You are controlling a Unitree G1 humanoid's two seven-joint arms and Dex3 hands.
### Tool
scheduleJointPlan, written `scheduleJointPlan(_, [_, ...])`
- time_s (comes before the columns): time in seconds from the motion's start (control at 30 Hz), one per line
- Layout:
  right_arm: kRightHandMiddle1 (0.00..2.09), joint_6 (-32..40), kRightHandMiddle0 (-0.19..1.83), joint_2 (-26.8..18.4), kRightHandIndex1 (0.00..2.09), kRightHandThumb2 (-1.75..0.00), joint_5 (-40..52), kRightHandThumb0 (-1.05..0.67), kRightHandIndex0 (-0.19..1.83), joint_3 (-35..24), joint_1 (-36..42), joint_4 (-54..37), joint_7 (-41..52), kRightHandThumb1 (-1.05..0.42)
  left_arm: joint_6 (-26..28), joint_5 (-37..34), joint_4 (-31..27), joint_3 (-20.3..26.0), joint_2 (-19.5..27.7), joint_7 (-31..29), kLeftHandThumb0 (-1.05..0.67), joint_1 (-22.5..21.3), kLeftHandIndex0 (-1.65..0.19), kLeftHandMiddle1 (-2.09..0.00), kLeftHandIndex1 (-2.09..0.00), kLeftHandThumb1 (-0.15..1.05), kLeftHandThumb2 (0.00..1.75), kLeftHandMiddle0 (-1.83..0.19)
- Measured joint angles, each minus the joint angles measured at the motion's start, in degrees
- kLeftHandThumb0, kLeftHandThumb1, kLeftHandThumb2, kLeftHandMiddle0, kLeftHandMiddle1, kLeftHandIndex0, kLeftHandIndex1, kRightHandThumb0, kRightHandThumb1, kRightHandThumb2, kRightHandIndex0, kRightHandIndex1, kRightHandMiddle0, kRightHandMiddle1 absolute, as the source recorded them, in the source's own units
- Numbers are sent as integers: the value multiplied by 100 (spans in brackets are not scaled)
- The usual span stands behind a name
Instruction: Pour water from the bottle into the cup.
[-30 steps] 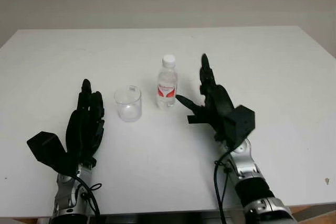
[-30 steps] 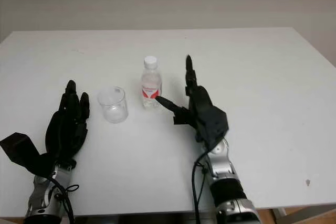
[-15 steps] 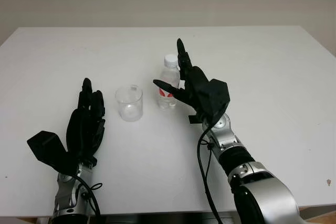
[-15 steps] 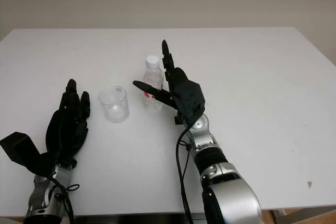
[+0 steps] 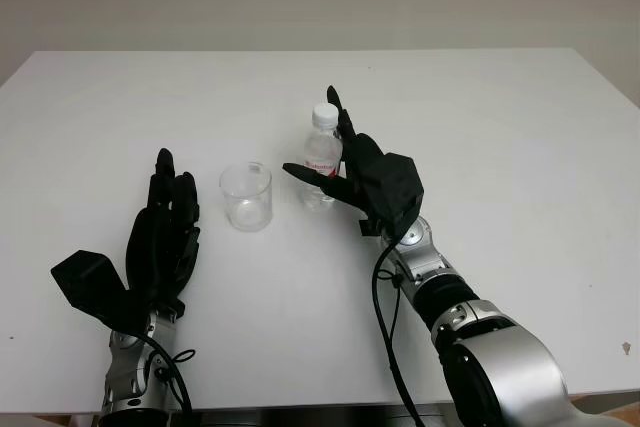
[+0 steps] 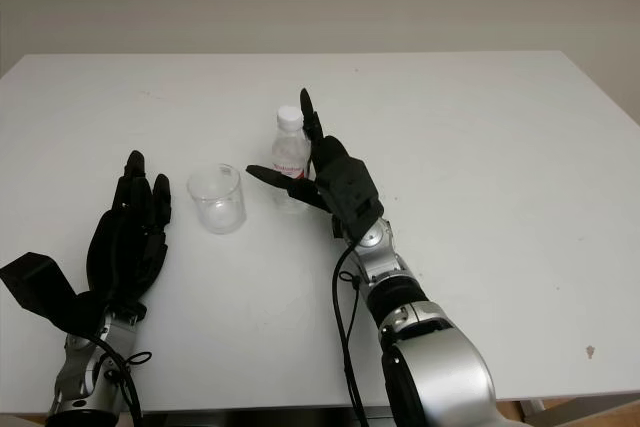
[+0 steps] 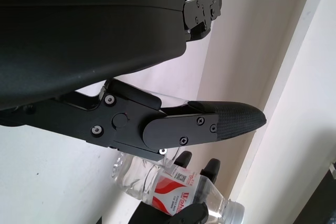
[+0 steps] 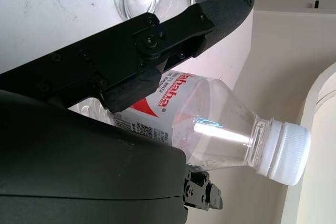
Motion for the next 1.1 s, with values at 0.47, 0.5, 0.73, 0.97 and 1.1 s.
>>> scheduleJointPlan(0.47, [24, 12, 13, 225, 35, -5, 203, -67, 26, -252, -63, 213, -385, -88, -25, 3, 7, 5, -44, 86, -75, -8, 19, -4, -1, 105, 47, 19])
scheduleJointPlan(0.5, [55, 27, 7, 235, 63, -5, 221, -65, 20, -263, -69, 214, -390, -88, -27, 2, 8, 6, -45, 85, -74, -8, 19, -3, -1, 105, 46, 19])
scheduleJointPlan(0.73, [187, 86, 30, 269, 188, -6, 466, -49, 49, -448, -167, 251, -178, -92, -68, 1, 8, 5, -56, 88, -75, -10, 19, -4, -2, 105, 47, 19])
scheduleJointPlan(0.97, [208, 121, 68, 255, 208, -14, 389, -51, 97, -401, -202, 259, -6, -104, -77, 2, 7, 3, -70, 127, -74, -10, 19, -4, -3, 105, 48, 19])
scheduleJointPlan(1.1, [209, 113, 107, 202, 209, -34, 125, -46, 137, -227, -259, 255, -67, -105, -103, 3, 44, 0, -70, 118, -75, -27, 19, -4, -3, 105, 47, 19])
